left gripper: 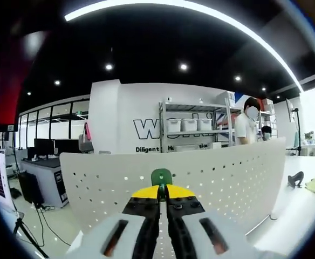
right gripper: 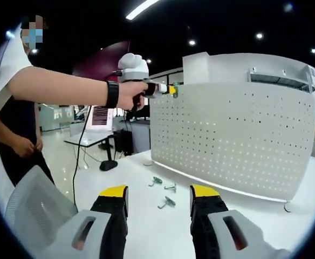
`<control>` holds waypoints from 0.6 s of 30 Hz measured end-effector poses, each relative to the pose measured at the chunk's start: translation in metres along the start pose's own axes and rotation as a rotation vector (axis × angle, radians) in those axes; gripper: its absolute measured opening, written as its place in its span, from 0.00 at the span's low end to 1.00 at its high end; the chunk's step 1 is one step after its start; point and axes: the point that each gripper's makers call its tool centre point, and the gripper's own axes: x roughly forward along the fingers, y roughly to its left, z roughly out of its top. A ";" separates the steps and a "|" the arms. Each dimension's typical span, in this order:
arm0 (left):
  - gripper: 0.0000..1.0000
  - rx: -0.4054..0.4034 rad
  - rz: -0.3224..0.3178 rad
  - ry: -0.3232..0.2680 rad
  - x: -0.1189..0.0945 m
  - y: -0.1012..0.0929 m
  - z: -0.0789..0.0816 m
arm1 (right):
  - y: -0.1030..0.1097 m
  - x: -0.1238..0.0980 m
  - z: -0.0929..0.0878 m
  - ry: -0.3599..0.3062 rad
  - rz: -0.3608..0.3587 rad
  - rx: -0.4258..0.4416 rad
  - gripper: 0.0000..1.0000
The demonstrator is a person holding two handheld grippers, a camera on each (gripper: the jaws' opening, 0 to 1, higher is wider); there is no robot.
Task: Insert the hook assembly into the mounting plate slot until the hook locks in place.
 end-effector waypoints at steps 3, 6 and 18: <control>0.03 0.002 -0.002 0.004 0.003 0.000 -0.001 | 0.000 0.000 -0.002 0.006 -0.001 0.001 0.45; 0.03 0.008 -0.003 0.006 0.006 -0.001 -0.003 | -0.001 -0.001 -0.004 0.013 -0.005 0.002 0.45; 0.03 0.014 0.005 0.007 0.023 0.001 -0.009 | -0.009 -0.004 -0.011 0.040 -0.020 0.008 0.44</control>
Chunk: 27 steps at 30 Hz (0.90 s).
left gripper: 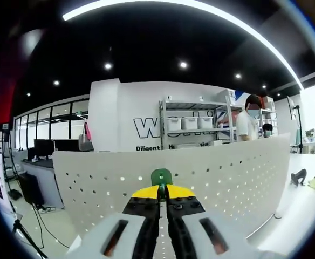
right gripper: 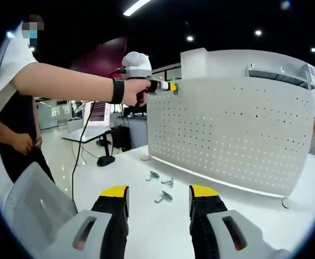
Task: Insert the hook assembly into the mounting plate slot until the hook locks in place.
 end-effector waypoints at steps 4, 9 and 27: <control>0.03 0.001 0.006 0.004 0.004 0.001 -0.003 | -0.002 0.000 -0.002 0.007 -0.005 0.005 0.44; 0.03 -0.001 -0.001 0.004 0.008 -0.001 -0.006 | -0.003 0.001 -0.005 0.023 -0.006 0.003 0.44; 0.03 0.003 0.017 0.005 0.012 0.006 -0.009 | -0.002 0.000 -0.009 0.036 -0.008 0.007 0.43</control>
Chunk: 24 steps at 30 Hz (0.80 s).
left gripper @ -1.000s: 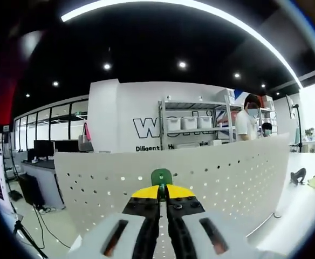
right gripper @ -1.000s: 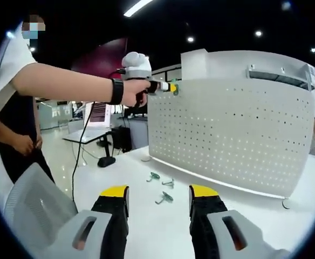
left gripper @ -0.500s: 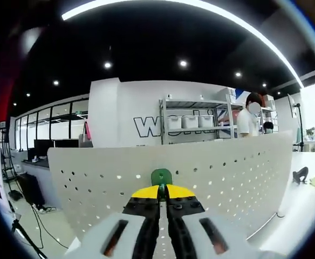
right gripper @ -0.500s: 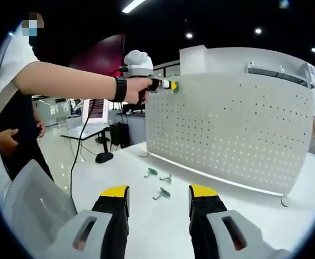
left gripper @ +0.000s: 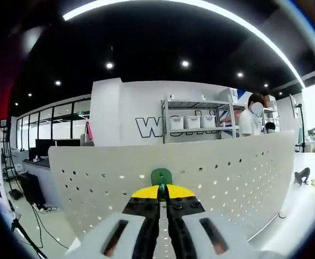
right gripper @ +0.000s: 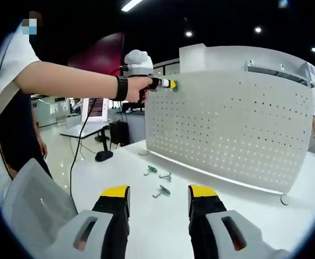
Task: Insert the hook assembly into the mounting plate slot until the hook locks in place.
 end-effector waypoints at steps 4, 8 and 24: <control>0.03 -0.001 -0.002 -0.008 0.001 -0.001 0.001 | 0.001 0.001 -0.001 0.005 0.002 -0.003 0.43; 0.03 0.000 0.002 -0.007 0.004 -0.001 0.000 | -0.001 -0.001 -0.001 0.004 -0.003 0.002 0.43; 0.03 0.012 0.019 0.002 0.005 -0.003 -0.003 | -0.001 -0.001 -0.006 0.020 -0.004 0.006 0.42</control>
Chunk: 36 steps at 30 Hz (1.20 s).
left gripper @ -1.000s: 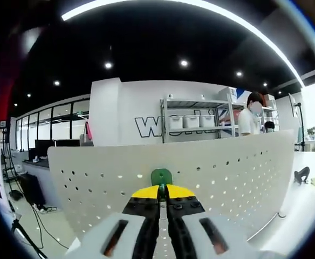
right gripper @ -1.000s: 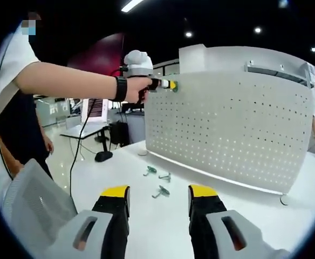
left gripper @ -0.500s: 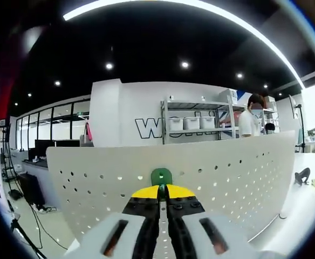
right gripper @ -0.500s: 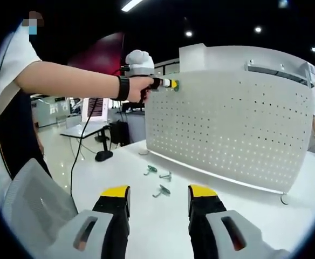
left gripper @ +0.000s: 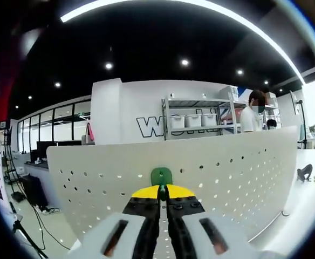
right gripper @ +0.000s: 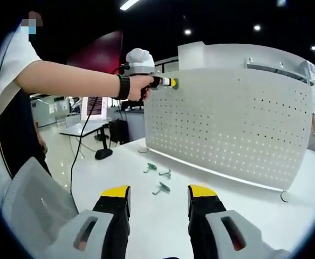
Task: Insert the hook assembly into the mounting plate slot until the hook locks in place.
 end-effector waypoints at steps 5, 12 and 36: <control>0.03 0.012 0.008 0.030 0.000 -0.001 0.000 | 0.000 0.000 0.000 0.000 0.000 -0.001 0.42; 0.03 0.088 0.027 0.072 0.002 -0.002 0.000 | 0.002 -0.001 -0.002 0.002 0.000 0.005 0.42; 0.04 0.102 0.001 0.103 0.000 -0.003 -0.008 | 0.003 0.001 -0.001 -0.009 0.001 0.014 0.41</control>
